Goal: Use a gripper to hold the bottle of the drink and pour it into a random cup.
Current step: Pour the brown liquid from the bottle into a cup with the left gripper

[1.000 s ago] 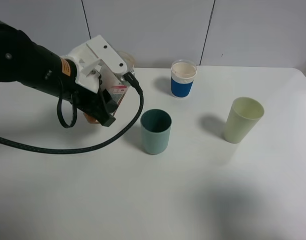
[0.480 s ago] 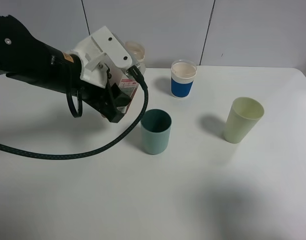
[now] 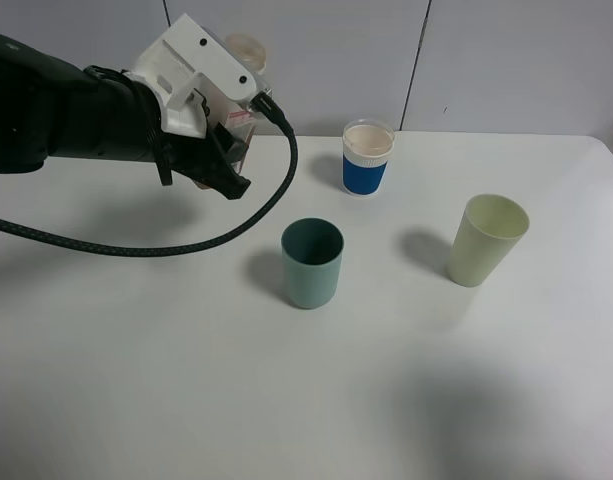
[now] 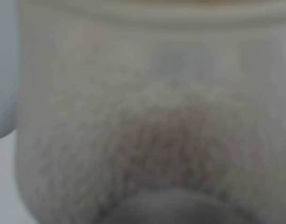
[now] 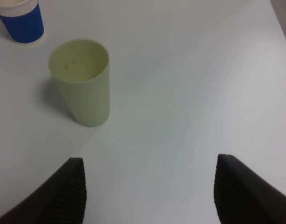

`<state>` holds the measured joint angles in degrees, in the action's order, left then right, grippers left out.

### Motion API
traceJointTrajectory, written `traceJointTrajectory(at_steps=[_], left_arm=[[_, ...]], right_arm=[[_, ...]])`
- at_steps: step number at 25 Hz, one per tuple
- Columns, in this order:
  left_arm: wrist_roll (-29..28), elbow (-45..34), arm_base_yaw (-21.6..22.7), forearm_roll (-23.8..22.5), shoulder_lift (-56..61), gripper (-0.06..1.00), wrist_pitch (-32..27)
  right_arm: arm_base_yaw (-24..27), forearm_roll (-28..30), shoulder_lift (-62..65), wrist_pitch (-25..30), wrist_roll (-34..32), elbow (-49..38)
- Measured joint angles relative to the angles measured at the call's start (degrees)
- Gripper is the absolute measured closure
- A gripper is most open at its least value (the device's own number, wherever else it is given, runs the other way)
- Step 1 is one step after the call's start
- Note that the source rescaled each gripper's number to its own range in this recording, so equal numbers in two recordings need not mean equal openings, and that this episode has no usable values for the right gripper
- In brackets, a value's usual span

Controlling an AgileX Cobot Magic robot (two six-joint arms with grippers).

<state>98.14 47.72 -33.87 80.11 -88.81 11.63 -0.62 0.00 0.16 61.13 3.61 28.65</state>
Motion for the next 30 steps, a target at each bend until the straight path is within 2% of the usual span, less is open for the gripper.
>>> traceJointTrajectory(at_steps=[2, 6, 11, 16, 25, 30], left_arm=[[3.63, 0.0, -0.52, 2.45, 0.0, 0.92, 3.46], [7.29, 0.0, -3.06, 5.54, -0.12, 0.92, 11.63], [15.85, 0.0, -7.31, 12.48, -0.18, 0.92, 21.57], [21.81, 0.0, -11.72, 15.39, -0.42, 0.92, 27.61], [23.64, 0.0, -17.15, 19.22, -4.52, 0.93, 32.92], [23.8, 0.0, -18.13, 19.65, -7.21, 0.93, 34.39]], right_arm=[[0.0, 0.0, 0.0, 0.0, 0.0, 0.0], [0.0, 0.0, 0.0, 0.0, 0.0, 0.0], [0.0, 0.0, 0.0, 0.0, 0.0, 0.0], [0.0, 0.0, 0.0, 0.0, 0.0, 0.0], [0.0, 0.0, 0.0, 0.0, 0.0, 0.0], [0.0, 0.0, 0.0, 0.0, 0.0, 0.0]])
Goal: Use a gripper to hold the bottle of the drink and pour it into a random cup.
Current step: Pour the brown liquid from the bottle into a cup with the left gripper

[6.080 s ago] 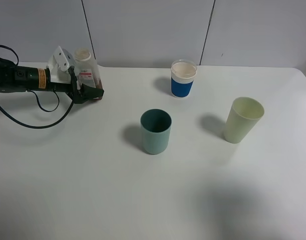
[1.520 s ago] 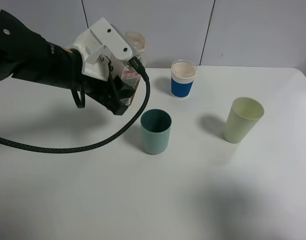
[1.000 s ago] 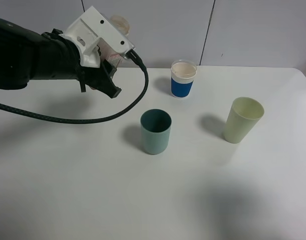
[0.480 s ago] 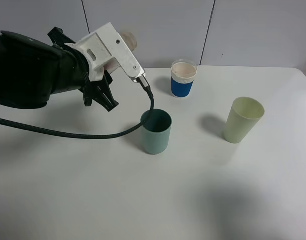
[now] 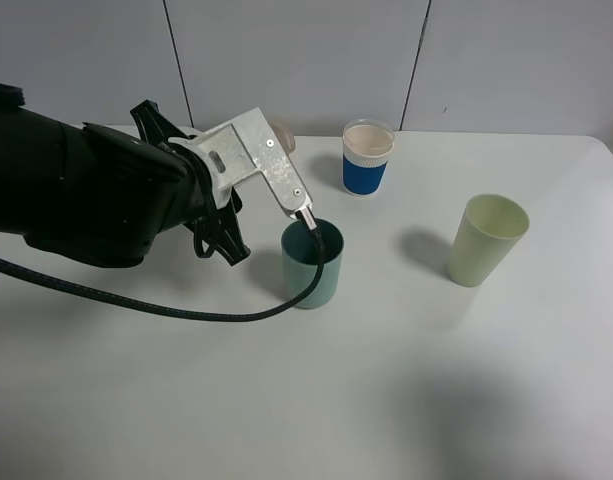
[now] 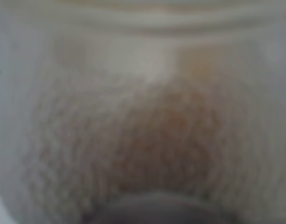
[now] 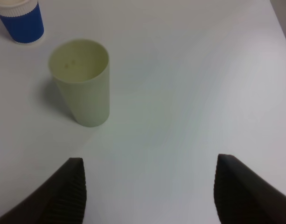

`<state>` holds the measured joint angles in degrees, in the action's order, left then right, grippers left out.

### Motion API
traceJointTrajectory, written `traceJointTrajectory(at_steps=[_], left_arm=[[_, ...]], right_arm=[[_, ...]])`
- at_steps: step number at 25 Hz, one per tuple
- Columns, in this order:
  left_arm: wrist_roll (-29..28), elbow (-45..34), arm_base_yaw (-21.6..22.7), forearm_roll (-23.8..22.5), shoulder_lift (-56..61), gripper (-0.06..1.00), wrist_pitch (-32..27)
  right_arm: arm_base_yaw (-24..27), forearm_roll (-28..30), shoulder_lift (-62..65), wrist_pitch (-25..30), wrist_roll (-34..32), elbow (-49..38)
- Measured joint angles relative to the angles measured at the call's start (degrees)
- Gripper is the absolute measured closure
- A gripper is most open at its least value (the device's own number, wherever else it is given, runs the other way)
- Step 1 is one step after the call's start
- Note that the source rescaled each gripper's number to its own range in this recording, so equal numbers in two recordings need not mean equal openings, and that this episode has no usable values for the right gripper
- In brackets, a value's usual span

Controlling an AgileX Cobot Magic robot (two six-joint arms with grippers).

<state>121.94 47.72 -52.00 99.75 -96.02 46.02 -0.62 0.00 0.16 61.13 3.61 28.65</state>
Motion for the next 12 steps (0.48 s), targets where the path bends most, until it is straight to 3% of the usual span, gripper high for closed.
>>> traceJointTrajectory(at_steps=[12], left_arm=[[0.05, 0.0, -2.37, -0.06, -3.72, 0.93, 3.47]], right_arm=[[0.0, 0.89, 0.0, 0.0, -1.02, 0.0]])
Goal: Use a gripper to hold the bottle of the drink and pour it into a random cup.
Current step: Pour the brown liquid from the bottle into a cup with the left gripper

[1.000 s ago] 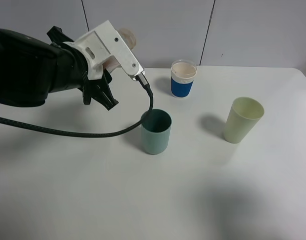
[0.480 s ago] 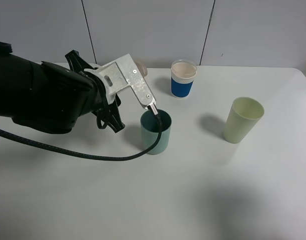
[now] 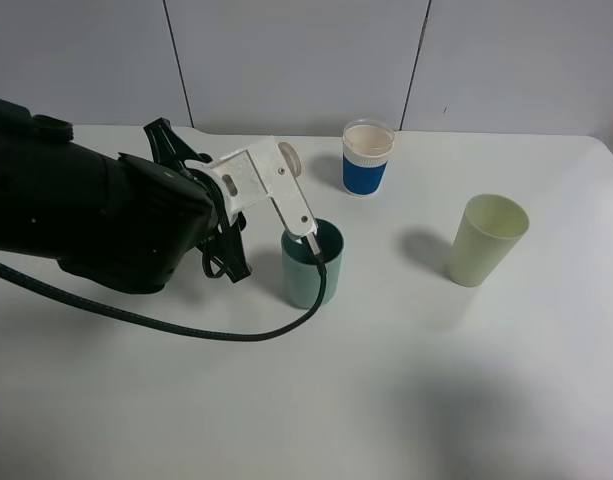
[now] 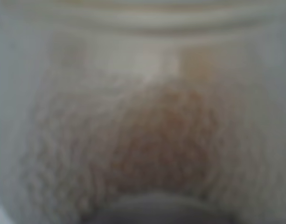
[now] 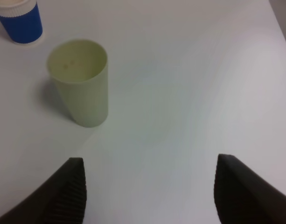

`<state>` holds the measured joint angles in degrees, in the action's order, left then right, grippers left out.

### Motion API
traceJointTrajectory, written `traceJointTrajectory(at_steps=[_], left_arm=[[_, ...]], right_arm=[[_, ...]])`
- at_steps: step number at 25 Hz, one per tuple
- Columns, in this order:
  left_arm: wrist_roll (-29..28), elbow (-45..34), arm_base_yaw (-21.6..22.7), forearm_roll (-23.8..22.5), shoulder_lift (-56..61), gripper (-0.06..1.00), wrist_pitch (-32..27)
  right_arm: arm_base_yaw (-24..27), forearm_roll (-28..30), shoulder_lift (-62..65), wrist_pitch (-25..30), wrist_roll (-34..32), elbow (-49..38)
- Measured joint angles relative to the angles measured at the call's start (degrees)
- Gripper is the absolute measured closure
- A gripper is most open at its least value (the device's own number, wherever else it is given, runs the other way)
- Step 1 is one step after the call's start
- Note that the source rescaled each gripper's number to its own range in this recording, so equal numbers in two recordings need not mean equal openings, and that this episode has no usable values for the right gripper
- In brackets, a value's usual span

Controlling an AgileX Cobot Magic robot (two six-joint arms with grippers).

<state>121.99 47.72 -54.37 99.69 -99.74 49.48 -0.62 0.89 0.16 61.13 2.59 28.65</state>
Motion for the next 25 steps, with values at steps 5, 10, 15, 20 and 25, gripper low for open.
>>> traceJointTrajectory(at_steps=[5, 10, 15, 20, 25], left_arm=[[0.0, 0.0, -1.21, -0.63, -0.43, 0.93, 1.37], [0.07, 0.0, -2.36, -1.94, -0.43, 0.93, 3.26], [2.31, 0.0, -2.81, -2.12, -1.12, 0.93, 4.89], [3.41, 0.0, -3.78, -2.14, -2.61, 0.93, 7.23], [3.85, 0.0, -4.24, -2.19, -3.67, 0.93, 7.7]], right_arm=[[0.0, 1.6, 0.0, 0.0, -1.6, 0.0], [0.0, 1.8, 0.0, 0.0, -1.99, 0.0], [0.0, 1.88, 0.0, 0.0, -1.99, 0.0], [0.0, 1.93, 0.0, 0.0, -1.99, 0.0], [0.0, 1.95, 0.0, 0.0, -2.03, 0.0]])
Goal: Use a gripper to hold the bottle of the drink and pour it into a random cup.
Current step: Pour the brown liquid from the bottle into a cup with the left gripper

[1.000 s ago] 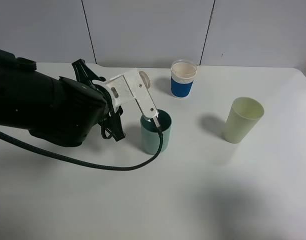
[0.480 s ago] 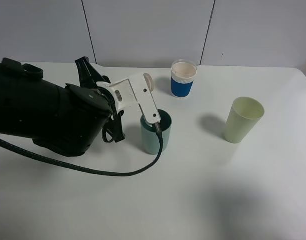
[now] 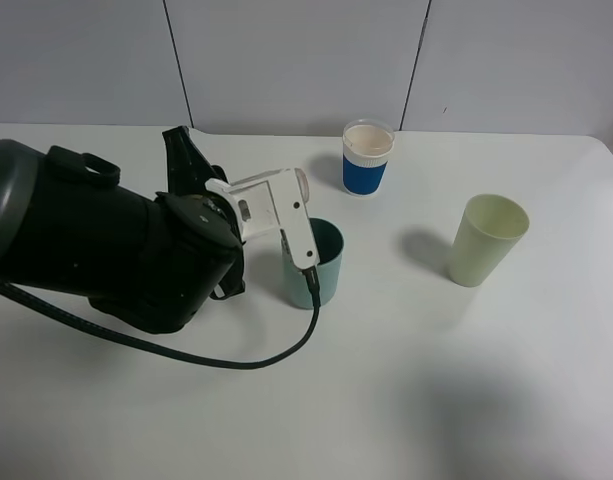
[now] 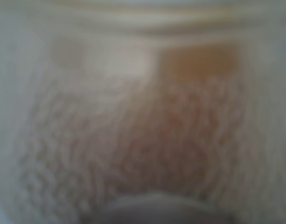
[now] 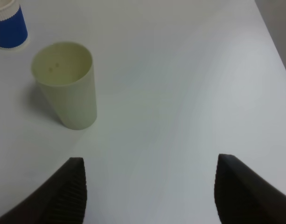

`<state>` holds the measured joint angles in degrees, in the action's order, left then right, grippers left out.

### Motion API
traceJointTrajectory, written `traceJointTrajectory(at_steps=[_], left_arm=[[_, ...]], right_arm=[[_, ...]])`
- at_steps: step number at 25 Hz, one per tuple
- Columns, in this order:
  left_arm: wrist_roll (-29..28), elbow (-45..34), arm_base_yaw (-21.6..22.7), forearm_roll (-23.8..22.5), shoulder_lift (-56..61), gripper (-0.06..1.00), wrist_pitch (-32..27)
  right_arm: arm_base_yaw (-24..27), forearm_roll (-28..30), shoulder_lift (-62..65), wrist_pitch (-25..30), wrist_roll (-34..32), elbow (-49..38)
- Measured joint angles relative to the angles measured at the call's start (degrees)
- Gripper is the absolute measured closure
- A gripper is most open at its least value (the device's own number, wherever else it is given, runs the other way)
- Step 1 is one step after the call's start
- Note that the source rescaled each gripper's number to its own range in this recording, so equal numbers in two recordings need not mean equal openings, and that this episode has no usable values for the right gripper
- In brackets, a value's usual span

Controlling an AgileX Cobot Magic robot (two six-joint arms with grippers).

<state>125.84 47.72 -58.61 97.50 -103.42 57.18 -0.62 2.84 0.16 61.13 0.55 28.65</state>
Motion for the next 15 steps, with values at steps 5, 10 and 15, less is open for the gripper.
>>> traceJointTrajectory(at_steps=[5, 10, 15], left_arm=[[1.05, 0.0, -0.11, 0.15, -0.11, 0.93, 0.38], [3.31, 0.0, -0.11, 0.15, -0.11, 0.93, 0.97], [6.8, 0.0, -0.11, 0.15, -0.11, 0.93, 1.54]], right_arm=[[0.0, 0.04, 0.0, 0.0, 0.0, 0.0], [0.0, 0.04, 0.0, 0.0, 0.0, 0.0], [0.0, 0.04, 0.0, 0.0, 0.0, 0.0]])
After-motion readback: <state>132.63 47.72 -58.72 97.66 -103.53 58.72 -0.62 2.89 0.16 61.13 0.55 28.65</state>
